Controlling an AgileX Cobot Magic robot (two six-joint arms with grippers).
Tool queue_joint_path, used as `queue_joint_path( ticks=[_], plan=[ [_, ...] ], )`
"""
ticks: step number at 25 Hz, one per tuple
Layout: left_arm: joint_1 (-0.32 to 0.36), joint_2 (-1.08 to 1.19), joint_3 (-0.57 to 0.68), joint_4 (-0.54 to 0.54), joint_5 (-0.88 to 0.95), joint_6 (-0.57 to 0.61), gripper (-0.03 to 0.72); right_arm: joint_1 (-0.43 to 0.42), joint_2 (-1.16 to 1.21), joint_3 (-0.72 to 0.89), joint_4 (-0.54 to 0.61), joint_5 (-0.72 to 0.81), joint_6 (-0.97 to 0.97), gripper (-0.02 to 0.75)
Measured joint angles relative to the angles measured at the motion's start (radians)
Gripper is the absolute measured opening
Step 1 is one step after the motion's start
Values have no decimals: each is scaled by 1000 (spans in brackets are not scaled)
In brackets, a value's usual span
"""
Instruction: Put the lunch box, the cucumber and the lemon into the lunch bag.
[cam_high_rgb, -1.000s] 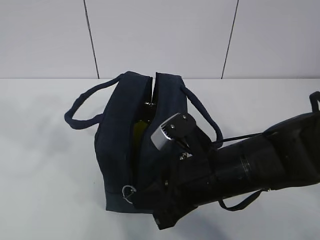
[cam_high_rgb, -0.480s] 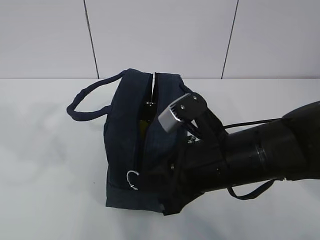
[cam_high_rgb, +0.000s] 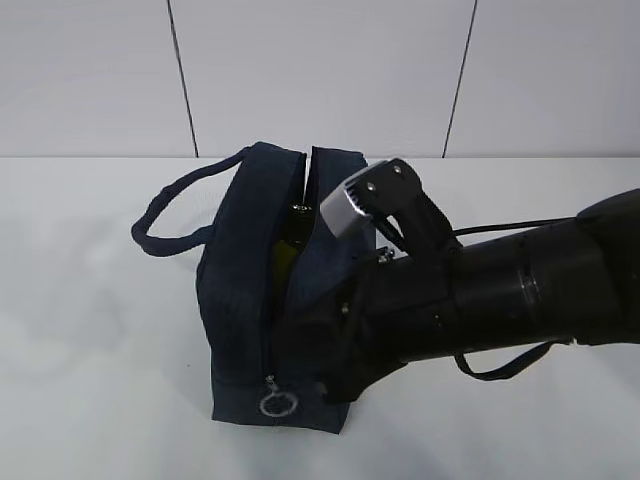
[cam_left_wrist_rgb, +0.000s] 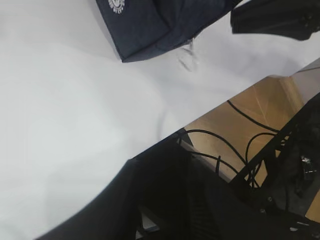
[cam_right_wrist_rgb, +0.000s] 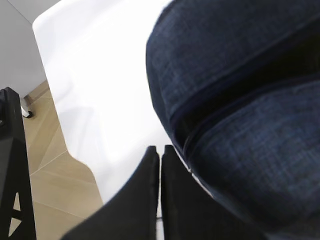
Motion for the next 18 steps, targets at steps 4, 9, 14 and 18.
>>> queue_joint_path(
  ticks=[4, 9, 14, 18],
  plan=[
    [0, 0, 8, 0, 0, 0, 235, 0, 0, -6, -1, -26, 0, -13],
    [0, 0, 8, 0, -4, 0, 238, 0, 0, -6, -4, -40, 63, -13],
    [0, 0, 8, -4, -7, 0, 239, 0, 0, -6, -57, -52, 167, 48],
    [0, 0, 8, -5, -7, 0, 239, 0, 0, -6, -150, 0, 219, 314]
  ],
)
